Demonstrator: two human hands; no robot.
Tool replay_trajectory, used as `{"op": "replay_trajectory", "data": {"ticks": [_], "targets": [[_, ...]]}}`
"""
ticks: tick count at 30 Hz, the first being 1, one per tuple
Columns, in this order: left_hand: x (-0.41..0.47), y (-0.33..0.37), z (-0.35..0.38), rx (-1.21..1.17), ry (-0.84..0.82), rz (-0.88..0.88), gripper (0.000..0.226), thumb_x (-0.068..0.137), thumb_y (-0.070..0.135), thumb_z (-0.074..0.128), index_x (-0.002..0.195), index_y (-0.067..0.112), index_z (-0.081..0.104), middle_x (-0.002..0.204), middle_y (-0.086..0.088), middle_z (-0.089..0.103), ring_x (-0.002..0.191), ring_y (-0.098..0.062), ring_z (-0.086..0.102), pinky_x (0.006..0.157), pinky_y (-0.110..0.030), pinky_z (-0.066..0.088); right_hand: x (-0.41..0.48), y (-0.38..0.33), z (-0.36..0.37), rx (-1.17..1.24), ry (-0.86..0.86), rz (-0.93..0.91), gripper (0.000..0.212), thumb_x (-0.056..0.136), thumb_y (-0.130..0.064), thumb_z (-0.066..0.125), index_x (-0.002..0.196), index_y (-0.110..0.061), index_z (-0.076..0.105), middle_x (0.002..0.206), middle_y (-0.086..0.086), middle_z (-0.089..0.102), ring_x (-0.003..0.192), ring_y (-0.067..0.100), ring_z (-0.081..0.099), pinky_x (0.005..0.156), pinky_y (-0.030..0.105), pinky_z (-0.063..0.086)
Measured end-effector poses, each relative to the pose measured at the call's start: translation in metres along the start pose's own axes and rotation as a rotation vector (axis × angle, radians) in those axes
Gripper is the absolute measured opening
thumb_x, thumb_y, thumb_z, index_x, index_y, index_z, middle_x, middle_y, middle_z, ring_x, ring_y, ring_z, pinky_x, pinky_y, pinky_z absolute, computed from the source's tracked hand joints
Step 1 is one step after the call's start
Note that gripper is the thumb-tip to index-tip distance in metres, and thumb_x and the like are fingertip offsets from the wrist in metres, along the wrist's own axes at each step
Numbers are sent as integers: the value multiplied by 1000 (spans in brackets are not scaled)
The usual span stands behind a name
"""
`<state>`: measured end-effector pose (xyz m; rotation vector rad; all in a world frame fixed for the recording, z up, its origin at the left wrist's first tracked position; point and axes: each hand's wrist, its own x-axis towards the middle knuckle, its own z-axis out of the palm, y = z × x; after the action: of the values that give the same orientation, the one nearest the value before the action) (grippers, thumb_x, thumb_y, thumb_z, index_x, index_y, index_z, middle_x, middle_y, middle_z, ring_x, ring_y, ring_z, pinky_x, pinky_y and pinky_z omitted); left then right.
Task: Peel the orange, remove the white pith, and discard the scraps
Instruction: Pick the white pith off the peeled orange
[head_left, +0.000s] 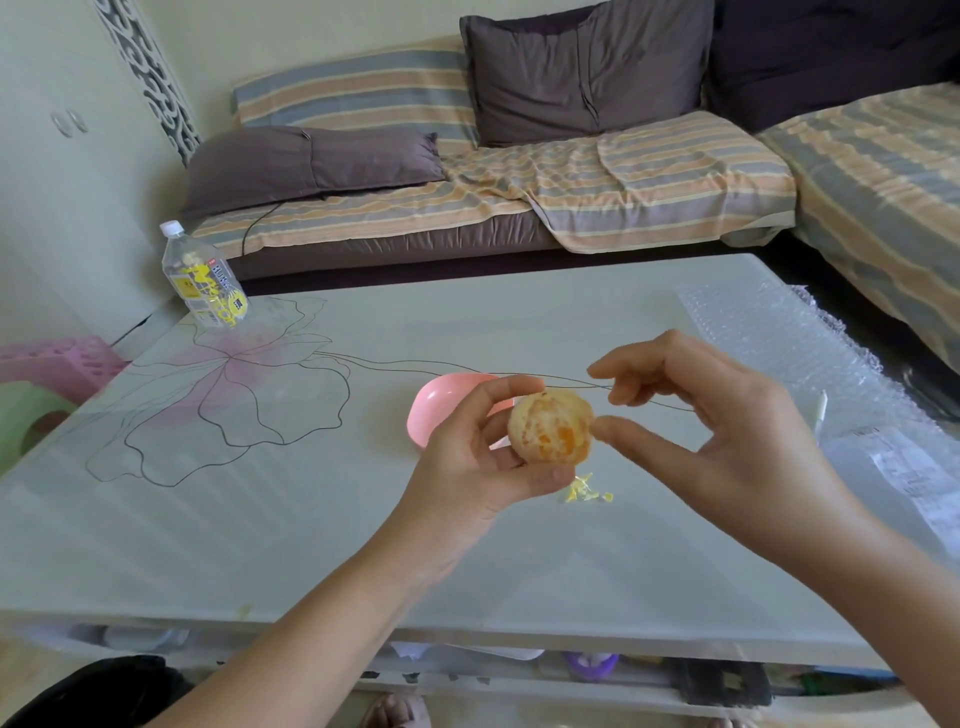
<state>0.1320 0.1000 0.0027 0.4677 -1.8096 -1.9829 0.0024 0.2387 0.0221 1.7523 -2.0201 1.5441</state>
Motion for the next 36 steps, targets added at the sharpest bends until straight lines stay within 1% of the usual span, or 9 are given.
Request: {"op": "replay_trajectory", "data": {"ticks": [5, 9, 13, 16, 20, 22, 30, 32, 36], "targets": [[-1, -1, -1, 61, 51, 42, 60, 62, -13, 78, 113, 9, 55, 104, 1, 69, 85, -14, 70, 71, -22, 53, -3, 1, 6, -149, 7, -87, 31, 76, -42, 69, 96, -19, 72, 87, -11, 64, 79, -3, 57, 70, 5, 42], [-1, -2, 2, 73, 85, 52, 58, 58, -8, 79, 106, 12, 56, 99, 6, 69, 77, -11, 69, 68, -22, 53, -6, 3, 13, -241, 40, -129, 21, 81, -32, 66, 92, -17, 76, 86, -6, 68, 74, 3, 60, 64, 7, 43], [-2, -2, 3, 132, 126, 35, 57, 58, -8, 83, 103, 17, 57, 102, -1, 67, 72, -13, 69, 68, -22, 54, -6, 3, 14, -277, 77, -151, 12, 79, -18, 69, 87, -16, 77, 81, -6, 70, 68, 6, 60, 58, 9, 44], [-3, -4, 2, 167, 141, 29, 62, 50, 4, 90, 102, 20, 60, 107, -7, 67, 73, -15, 69, 69, -24, 54, -6, 2, 16, -368, 101, -216, 10, 80, -14, 68, 84, -12, 77, 76, -2, 70, 60, 12, 62, 50, 26, 49], [-2, -6, 1, 196, 161, 7, 67, 42, 30, 89, 103, 24, 61, 105, -6, 69, 73, -16, 70, 76, -31, 57, -5, 2, 21, -500, 128, -264, 10, 83, -13, 65, 77, -9, 73, 68, 3, 66, 53, 23, 61, 42, 31, 48], [-1, -7, 0, 209, 161, -3, 68, 41, 35, 87, 104, 25, 61, 103, -4, 70, 73, -16, 69, 80, -36, 57, -4, 4, 23, -537, 132, -255, 13, 83, -12, 64, 72, -10, 70, 64, 4, 63, 49, 24, 57, 40, 32, 46], [-3, -3, -2, 232, 104, 10, 56, 53, 15, 85, 101, 24, 59, 109, -6, 66, 74, -15, 70, 79, -34, 55, -2, 2, 26, -394, 161, -120, 5, 70, -9, 68, 67, -13, 67, 62, -3, 62, 52, 13, 56, 46, 28, 47], [-3, -3, -4, 225, 84, 21, 57, 54, 10, 86, 102, 24, 58, 113, -8, 64, 74, -15, 70, 77, -32, 55, -2, 2, 26, -361, 144, -77, 4, 69, -11, 67, 67, -14, 67, 63, -5, 61, 56, 9, 53, 51, 22, 44], [-4, -2, -8, 222, 41, 44, 58, 54, 9, 84, 104, 22, 58, 116, 1, 63, 80, -15, 70, 79, -35, 56, -2, -1, 27, -273, 120, 23, 3, 68, -14, 65, 66, -15, 67, 62, -10, 59, 68, 9, 53, 59, 16, 43]]}}
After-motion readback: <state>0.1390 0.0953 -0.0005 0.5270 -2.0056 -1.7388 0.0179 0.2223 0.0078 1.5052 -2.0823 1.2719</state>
